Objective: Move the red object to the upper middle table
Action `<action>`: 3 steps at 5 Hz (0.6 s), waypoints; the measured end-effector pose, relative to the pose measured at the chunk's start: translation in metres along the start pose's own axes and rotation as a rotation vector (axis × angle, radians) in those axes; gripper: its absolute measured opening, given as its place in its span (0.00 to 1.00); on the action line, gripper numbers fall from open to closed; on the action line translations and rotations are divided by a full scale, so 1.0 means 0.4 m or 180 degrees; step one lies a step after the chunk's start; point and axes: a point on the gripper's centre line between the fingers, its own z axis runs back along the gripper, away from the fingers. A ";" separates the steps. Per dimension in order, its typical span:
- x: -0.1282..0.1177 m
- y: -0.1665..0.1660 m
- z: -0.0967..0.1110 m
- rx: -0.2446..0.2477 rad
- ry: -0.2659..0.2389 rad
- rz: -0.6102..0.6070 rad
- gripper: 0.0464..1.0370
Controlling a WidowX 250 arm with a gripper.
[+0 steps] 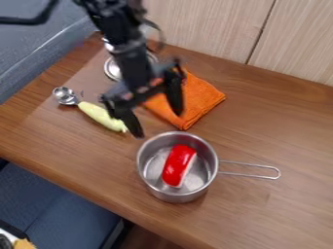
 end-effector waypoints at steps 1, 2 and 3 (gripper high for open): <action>-0.040 -0.011 -0.034 0.0124 0.0120 -0.0595 0.96; -0.068 -0.001 -0.080 0.0360 0.0157 -0.1078 0.96; -0.064 0.011 -0.107 0.0460 0.0150 -0.1181 0.96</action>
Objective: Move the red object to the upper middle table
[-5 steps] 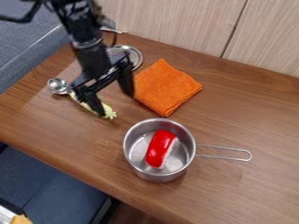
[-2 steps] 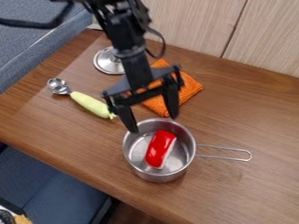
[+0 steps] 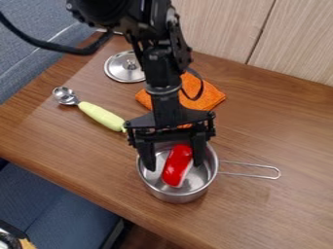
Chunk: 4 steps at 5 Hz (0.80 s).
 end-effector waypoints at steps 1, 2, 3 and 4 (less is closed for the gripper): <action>0.009 0.008 -0.026 0.0122 -0.0033 0.0020 0.91; 0.011 0.003 -0.054 0.0264 -0.0095 -0.0003 0.63; 0.015 0.004 -0.055 0.0325 -0.0165 0.0013 0.55; 0.018 0.005 -0.054 0.0334 -0.0196 0.0036 0.55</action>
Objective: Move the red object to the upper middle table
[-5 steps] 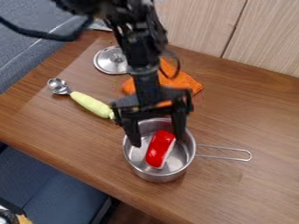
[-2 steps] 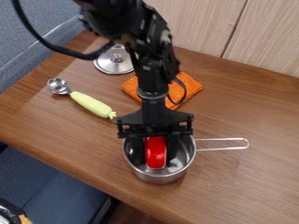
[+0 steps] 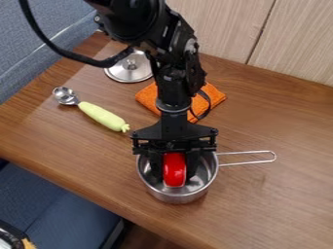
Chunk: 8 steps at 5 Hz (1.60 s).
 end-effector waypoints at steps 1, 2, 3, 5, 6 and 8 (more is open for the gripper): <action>0.003 0.007 0.002 0.0005 0.0001 0.0035 0.55; 0.018 0.036 0.065 0.0016 -0.0144 0.0256 0.55; 0.039 0.036 0.123 0.0024 -0.0309 0.0441 0.55; 0.127 -0.055 0.206 -0.0253 -0.0367 0.0538 0.55; 0.220 -0.099 0.224 -0.0265 -0.0454 0.0698 0.55; 0.388 -0.153 0.139 -0.0158 -0.0392 0.0934 0.55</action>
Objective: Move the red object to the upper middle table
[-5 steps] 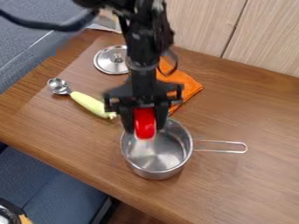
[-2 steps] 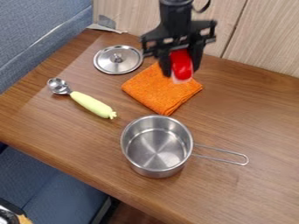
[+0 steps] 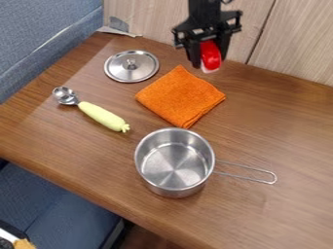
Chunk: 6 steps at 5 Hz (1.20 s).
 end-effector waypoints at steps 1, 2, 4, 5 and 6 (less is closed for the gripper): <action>0.012 -0.051 -0.059 0.0060 0.0058 -0.0065 0.55; 0.007 -0.097 -0.098 0.0023 0.0070 -0.0206 0.55; 0.007 -0.117 -0.125 0.0011 0.0099 -0.0268 0.62; 0.006 -0.106 -0.133 0.0067 0.0080 -0.0182 0.91; 0.001 -0.100 -0.137 0.0108 0.0115 -0.0187 0.97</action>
